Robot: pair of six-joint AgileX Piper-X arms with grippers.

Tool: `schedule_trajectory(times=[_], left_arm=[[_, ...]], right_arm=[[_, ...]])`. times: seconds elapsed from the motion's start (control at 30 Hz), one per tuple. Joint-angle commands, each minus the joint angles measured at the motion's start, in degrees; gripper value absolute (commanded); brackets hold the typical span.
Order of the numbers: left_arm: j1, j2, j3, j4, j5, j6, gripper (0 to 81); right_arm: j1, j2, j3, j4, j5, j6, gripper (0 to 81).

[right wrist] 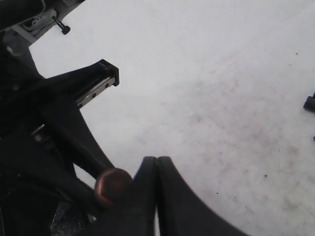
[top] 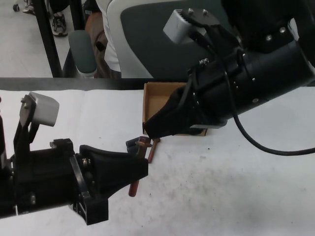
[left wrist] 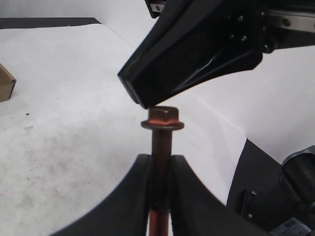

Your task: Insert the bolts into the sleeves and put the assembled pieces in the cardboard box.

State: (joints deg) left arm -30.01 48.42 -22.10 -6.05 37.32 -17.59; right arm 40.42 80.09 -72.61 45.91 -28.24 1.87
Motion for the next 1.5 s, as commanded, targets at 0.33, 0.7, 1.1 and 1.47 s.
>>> schedule_trajectory(times=[0.33,0.7,1.1,1.47], left_arm=[[0.2,1.4,-0.3,-1.8,0.5,-0.4,0.8],[0.2,1.8,-0.3,-1.8,0.0,-0.4,0.8],[0.2,1.8,-0.3,-2.0,-0.2,-0.4,0.8],[0.2,1.7,-0.5,-3.2,-2.2,-1.6,0.8]], right_arm=[[1.5,0.0,-1.3,-3.5,-2.3,3.4,0.3],[2.1,0.0,-1.3,-3.2,-2.7,4.3,0.3],[2.1,0.0,-1.3,-2.9,-2.5,4.3,0.3],[2.1,0.0,-1.3,8.5,-0.5,1.1,0.3]])
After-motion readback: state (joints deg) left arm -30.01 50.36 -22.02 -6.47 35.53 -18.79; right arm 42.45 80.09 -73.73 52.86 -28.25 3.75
